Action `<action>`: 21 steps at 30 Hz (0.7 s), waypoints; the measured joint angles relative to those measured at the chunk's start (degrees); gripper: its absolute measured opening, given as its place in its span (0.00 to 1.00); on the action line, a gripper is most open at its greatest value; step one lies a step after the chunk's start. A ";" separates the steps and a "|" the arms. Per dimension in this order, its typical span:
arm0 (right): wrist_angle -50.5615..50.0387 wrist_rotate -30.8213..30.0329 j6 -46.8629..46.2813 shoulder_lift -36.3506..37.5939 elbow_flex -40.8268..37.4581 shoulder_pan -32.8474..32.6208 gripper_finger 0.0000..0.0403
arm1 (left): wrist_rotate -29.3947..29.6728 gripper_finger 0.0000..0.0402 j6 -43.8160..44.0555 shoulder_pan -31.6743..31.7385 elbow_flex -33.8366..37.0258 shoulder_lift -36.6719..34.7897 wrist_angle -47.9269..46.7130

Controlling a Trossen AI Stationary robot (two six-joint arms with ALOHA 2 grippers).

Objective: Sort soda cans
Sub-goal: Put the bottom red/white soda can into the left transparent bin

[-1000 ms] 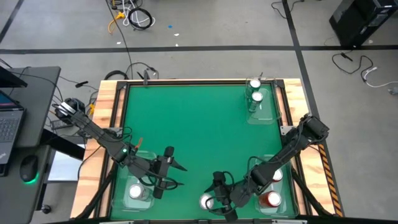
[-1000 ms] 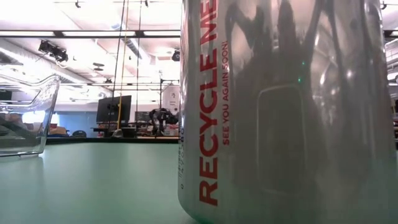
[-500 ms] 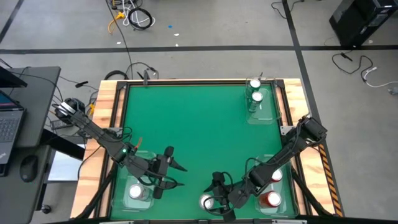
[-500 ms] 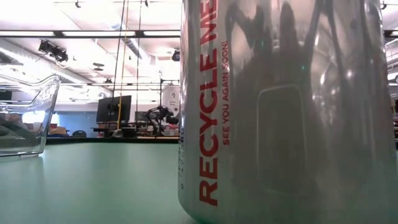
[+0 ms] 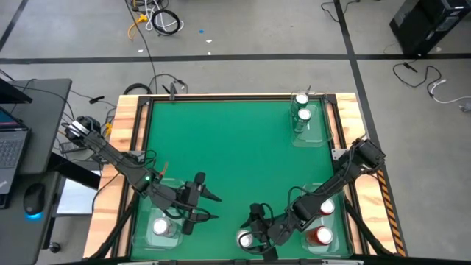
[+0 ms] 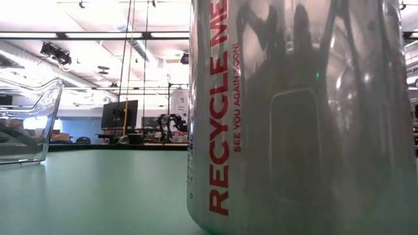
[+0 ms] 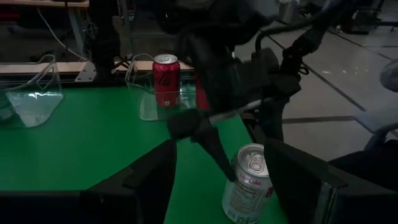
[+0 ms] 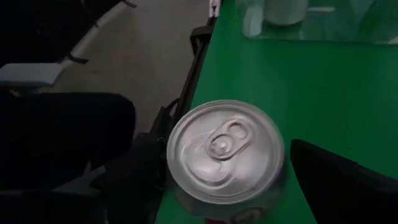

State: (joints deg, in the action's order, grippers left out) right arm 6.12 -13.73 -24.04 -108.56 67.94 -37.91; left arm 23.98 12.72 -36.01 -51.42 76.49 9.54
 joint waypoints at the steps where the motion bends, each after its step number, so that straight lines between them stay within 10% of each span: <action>1: 0.66 0.29 -0.24 -0.48 0.00 0.02 0.87 | 0.03 0.62 0.19 0.00 0.00 0.00 -0.02; 21: 0.26 1.65 1.89 -2.06 0.56 2.93 0.71 | 0.55 0.61 5.90 -0.33 -0.04 0.04 -4.75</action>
State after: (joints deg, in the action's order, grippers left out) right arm 6.38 -12.09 -22.15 -110.62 68.50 -34.98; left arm 24.54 18.62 -36.34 -51.46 76.53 4.79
